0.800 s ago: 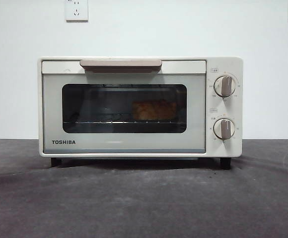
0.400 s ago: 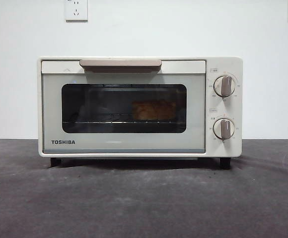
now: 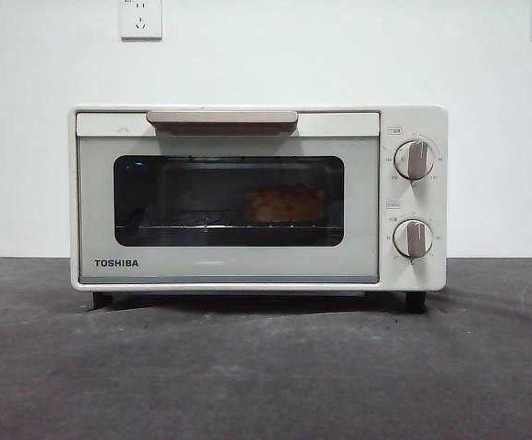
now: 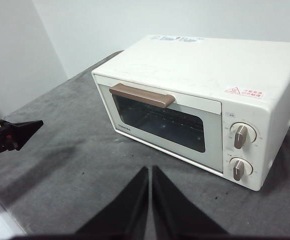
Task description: The left arm flap open the oven, the right arm pick bread and place it into oven, the left arm flap close the oven
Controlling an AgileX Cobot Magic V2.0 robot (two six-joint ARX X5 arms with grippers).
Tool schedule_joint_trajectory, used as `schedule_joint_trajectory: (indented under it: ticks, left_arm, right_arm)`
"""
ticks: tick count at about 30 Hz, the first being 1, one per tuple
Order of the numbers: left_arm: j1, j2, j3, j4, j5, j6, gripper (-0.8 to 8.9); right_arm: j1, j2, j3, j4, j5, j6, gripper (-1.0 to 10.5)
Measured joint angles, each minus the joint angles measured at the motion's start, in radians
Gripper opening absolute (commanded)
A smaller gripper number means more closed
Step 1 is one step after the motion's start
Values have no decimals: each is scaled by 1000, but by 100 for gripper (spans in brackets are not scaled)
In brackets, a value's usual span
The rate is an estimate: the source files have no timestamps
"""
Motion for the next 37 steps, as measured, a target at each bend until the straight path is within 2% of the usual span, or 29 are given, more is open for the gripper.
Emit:
schedule_joint_trajectory:
  ticks: [5,30,33,37]
  left_arm:
    - [0,-1,0,0,0,35,20]
    - [0,-1,0,0,0,53,20]
    - [0,-1,0,0,0,53,20]
    - [0,-1,0,0,0,53,20]
  right_arm:
    - [0,0,0,1,0,0,6]
    - [-5,-5,0,2,0,0,6]
    - [-50,-23,-19,47,-4,0,6]
    - [-192,-76,-147,254,-3,-2,6]
